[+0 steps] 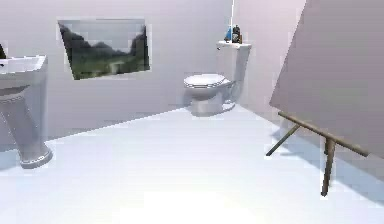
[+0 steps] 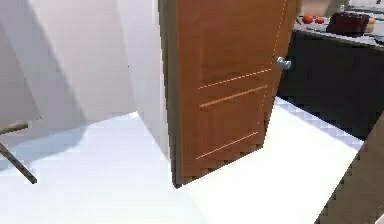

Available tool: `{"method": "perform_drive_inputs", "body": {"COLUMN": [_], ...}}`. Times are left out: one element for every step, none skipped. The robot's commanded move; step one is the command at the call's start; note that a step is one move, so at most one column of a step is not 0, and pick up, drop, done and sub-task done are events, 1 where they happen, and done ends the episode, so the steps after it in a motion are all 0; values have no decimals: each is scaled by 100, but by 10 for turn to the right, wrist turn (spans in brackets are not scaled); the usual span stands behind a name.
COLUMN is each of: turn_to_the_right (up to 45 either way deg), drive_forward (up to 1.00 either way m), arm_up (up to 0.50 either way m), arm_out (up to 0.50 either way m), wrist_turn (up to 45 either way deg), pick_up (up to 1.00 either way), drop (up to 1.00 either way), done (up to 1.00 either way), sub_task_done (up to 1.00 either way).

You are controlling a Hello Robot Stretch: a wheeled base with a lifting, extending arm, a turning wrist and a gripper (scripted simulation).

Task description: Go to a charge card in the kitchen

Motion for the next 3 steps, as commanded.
{"method": "perform_drive_inputs", "body": {"turn_to_the_right": [450, 90, 0], "drive_forward": [0, 0, 30], "arm_up": [0, 0, 0], "arm_out": [0, 0, 0], "wrist_turn": [0, 0, 0], "pick_up": [0, 0, 0], "drop": [0, 0, 0], "done": [0, 0, 0], "sub_task_done": [0, 0, 0]}}
